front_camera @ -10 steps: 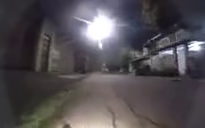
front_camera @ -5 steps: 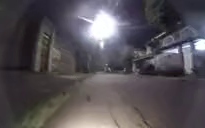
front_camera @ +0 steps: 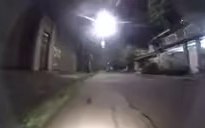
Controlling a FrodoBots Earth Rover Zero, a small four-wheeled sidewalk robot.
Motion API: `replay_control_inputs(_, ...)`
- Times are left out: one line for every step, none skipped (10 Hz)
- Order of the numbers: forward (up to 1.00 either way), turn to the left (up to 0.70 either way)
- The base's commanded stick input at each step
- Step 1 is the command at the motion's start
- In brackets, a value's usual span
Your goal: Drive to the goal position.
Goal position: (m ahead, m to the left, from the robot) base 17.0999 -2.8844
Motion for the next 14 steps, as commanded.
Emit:
replay_control_inputs(0.7, 0.0)
replay_control_inputs(0.7, 0.0)
replay_control_inputs(0.7, 0.0)
replay_control_inputs(0.7, 0.0)
replay_control_inputs(0.7, 0.0)
replay_control_inputs(0.7, 0.0)
replay_control_inputs(0.7, 0.0)
replay_control_inputs(0.7, 0.0)
replay_control_inputs(0.7, 0.0)
replay_control_inputs(0.7, 0.0)
replay_control_inputs(0.7, 0.0)
replay_control_inputs(0.7, 0.0)
replay_control_inputs(0.7, 0.0)
replay_control_inputs(0.7, -0.07)
